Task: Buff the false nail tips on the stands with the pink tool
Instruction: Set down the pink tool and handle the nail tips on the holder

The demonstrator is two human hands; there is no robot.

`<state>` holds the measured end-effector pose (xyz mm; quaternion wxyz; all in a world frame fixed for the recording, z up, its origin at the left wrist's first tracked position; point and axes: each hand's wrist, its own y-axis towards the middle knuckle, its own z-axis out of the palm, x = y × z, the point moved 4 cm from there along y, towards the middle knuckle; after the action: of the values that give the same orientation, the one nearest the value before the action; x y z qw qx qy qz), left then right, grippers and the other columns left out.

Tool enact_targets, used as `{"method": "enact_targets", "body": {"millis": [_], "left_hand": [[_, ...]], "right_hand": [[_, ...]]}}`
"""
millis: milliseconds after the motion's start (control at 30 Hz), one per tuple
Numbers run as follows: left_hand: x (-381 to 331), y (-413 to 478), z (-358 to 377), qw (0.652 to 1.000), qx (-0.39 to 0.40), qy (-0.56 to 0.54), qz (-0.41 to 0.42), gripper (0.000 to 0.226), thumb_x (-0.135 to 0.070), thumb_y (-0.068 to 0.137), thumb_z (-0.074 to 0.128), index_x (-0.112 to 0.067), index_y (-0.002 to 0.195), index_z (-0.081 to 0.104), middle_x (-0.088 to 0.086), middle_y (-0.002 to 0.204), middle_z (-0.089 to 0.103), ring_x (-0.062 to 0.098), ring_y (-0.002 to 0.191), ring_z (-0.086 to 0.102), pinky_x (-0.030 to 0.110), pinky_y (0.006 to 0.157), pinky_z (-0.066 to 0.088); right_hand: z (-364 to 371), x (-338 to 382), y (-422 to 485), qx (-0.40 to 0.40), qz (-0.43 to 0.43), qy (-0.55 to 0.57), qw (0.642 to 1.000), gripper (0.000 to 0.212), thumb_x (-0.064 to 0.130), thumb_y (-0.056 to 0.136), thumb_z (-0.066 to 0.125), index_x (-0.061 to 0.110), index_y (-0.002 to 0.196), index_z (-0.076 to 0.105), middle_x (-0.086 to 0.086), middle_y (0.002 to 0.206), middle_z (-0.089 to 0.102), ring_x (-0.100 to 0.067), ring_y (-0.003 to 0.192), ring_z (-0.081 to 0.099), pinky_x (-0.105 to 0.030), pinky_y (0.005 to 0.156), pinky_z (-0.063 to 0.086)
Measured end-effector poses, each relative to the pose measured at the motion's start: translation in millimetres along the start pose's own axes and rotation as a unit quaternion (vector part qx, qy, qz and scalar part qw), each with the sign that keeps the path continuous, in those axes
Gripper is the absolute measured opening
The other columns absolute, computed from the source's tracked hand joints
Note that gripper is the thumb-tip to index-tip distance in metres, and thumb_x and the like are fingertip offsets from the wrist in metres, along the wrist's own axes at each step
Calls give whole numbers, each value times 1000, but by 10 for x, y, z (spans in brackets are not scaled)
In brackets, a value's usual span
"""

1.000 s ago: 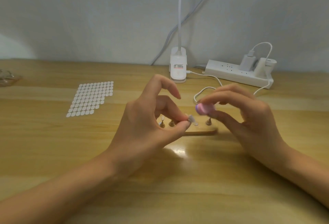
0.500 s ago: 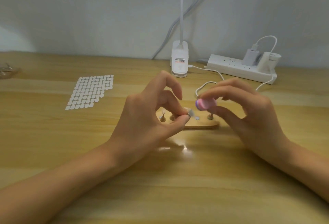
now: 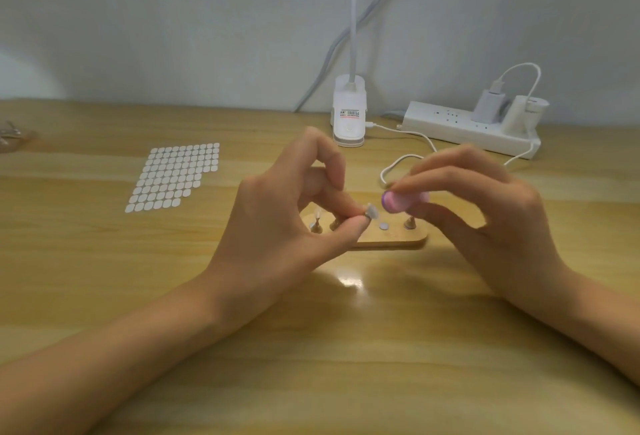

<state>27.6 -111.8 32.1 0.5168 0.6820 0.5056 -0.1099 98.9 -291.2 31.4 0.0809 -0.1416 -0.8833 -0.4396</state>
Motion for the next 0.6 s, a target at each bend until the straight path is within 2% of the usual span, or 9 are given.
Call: {"method": "enact_targets", "body": {"millis": [100,167,233,367,500,600], "left_hand": [[-12,-6,15,1000,3,-6,-1,45,-3,76,83,-19,92,44,-14,73,74,6,65,65,8,59,37],[-9,-13,27,1000,9,-16,-9,43,-5,77,83,-20,92,44,-13,74,74,6,68,67,9,60,36],[-24,-12,30,1000,13,-23,-8,40,-11,78,80,-20,92,44,-12,76,75,8,73,70,11,60,38],[-33,-6,21,1000,12,-20,-1,40,-9,76,80,-21,90,44,-14,73,74,1,67,65,9,61,37],[-18,9,11,999,11,-33,-13,39,-13,78,79,-22,91,44,-14,75,75,10,69,68,16,57,39],[-20,3,16,999,10,-32,-9,40,-11,77,79,-22,91,44,-13,75,74,8,68,67,14,57,39]], "right_hand": [[46,71,-21,9,-28,18,999,15,9,92,69,15,106,69,-6,101,65,-18,96,63,-30,81,51],[66,30,-21,24,-6,14,1000,11,8,93,69,12,103,71,-6,100,65,-18,96,63,-32,82,51],[15,-10,1,3,19,17,1000,12,9,92,68,12,104,69,-6,100,64,-15,96,62,-30,83,51],[70,100,-22,34,-31,24,999,15,14,94,66,22,107,65,-2,103,63,-16,98,62,-27,85,49],[-9,10,3,1,-4,-9,1000,19,6,91,70,17,107,67,-8,100,64,-19,96,63,-28,84,51],[30,84,-16,12,-40,4,999,16,12,93,66,18,108,66,-6,101,64,-18,96,62,-28,85,50]]}}
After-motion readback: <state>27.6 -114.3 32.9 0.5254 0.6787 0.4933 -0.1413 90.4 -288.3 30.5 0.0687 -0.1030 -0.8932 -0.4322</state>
